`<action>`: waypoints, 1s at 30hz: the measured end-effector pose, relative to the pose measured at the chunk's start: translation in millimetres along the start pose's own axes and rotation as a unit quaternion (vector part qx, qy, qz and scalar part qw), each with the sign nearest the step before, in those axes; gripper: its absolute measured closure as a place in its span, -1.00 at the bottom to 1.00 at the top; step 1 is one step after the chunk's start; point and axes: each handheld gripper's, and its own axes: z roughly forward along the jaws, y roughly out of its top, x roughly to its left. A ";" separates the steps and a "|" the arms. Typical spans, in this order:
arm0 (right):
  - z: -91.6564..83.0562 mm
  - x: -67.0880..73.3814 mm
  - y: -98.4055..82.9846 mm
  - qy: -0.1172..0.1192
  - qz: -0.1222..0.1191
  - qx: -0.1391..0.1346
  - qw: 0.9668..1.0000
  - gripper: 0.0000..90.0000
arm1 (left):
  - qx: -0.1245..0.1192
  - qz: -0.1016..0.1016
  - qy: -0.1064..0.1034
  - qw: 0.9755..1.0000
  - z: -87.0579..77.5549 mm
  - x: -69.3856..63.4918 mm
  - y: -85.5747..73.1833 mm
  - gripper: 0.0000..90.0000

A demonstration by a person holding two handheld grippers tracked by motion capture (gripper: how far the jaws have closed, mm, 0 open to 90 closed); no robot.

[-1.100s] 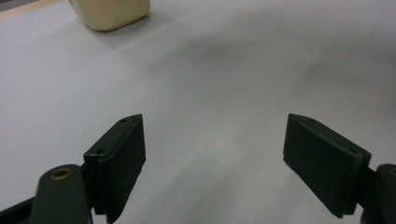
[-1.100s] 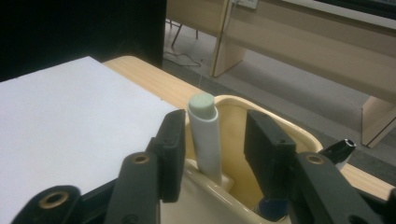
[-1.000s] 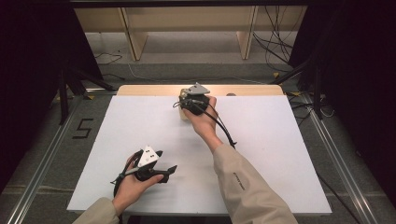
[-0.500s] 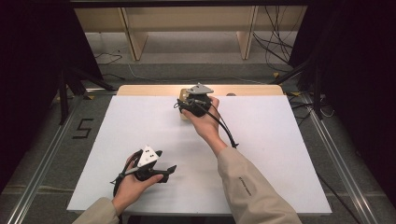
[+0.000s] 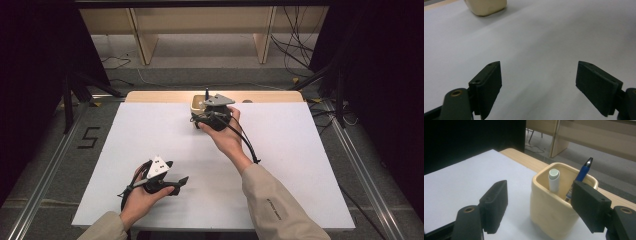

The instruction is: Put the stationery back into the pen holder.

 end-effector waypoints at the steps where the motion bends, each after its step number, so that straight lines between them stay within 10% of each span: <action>1: -1.7 0.0 -0.5 0.002 0.001 0.000 1.000 -0.33 | 0.000 0.000 0.000 1.000 -0.1 0.0 0.0 -0.54; 30: -55.1 -14.1 -37.0 0.037 0.016 0.033 0.999 -0.42 | -0.002 -0.002 0.002 1.000 -0.6 0.5 -0.2 -0.54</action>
